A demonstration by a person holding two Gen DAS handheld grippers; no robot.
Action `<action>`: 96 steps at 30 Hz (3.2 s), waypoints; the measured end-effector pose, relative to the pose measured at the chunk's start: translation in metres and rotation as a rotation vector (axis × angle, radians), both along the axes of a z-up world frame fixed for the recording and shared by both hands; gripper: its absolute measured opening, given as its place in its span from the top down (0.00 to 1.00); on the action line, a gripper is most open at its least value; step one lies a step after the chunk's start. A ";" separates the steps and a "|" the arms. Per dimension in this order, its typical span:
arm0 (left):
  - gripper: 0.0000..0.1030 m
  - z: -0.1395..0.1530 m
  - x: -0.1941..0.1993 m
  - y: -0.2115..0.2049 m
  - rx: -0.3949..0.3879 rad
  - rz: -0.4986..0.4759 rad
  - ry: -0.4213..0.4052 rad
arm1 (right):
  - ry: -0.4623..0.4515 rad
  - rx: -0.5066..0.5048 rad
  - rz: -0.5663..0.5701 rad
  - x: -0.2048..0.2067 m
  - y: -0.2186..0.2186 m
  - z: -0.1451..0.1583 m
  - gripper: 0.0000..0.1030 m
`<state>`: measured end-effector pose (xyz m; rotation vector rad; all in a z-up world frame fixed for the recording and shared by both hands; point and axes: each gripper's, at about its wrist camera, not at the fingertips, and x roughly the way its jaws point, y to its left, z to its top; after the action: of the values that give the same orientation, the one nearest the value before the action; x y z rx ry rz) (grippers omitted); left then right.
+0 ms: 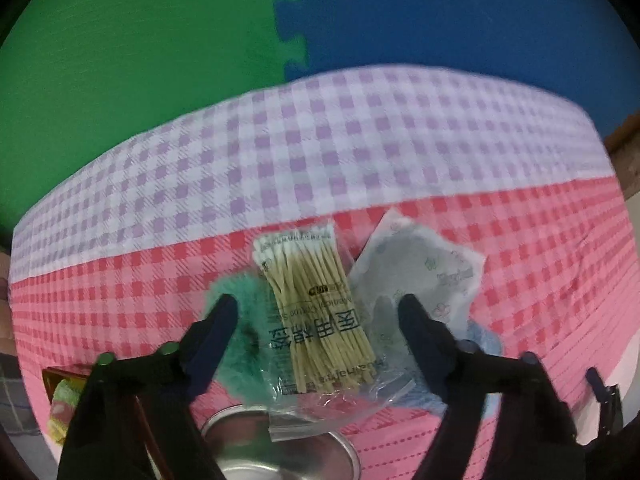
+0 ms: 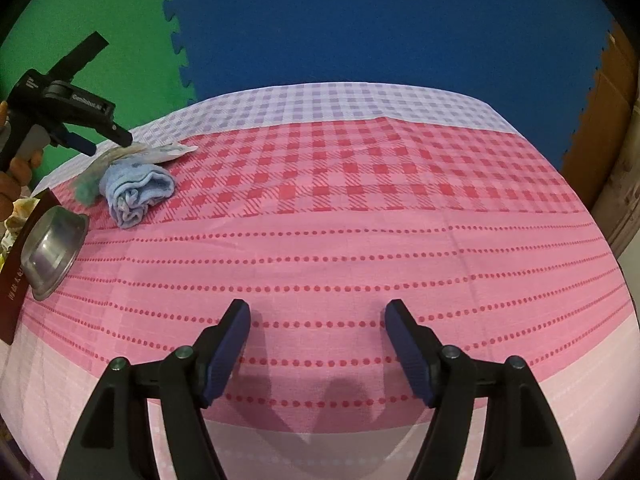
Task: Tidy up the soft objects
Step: 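Move the left tool to the cotton swab bag and grasp it, then carry the cotton swab bag over the tin tray with the left tool, then lower the swab bag into the tray while the right tool grasps the teal scrunchie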
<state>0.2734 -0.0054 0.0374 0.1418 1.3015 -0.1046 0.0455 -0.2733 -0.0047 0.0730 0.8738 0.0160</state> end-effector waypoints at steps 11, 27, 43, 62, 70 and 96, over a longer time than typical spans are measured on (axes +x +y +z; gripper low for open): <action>0.77 -0.003 -0.003 0.000 0.042 -0.022 0.006 | 0.000 0.006 -0.006 0.000 0.001 0.000 0.29; 0.79 0.066 -0.078 0.040 -0.191 0.159 -0.189 | 0.001 0.013 -0.013 0.000 0.001 0.001 0.28; 0.79 0.090 -0.229 0.089 -0.269 0.245 -0.230 | 0.015 -0.036 -0.001 0.004 0.004 -0.001 0.28; 0.79 0.086 -0.281 0.188 -0.324 0.420 -0.250 | -0.096 -0.069 0.183 0.004 0.054 0.048 0.27; 0.79 0.078 -0.286 0.211 -0.351 0.462 -0.255 | -0.149 -0.062 0.459 0.050 0.165 0.107 0.63; 0.78 0.071 -0.282 0.242 -0.362 0.468 -0.254 | 0.172 -0.249 0.702 0.171 0.316 0.029 0.74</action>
<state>-0.0083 0.2362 0.1079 -0.4453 1.0143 0.0777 0.2167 0.0426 0.0246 -0.4739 1.0304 0.5629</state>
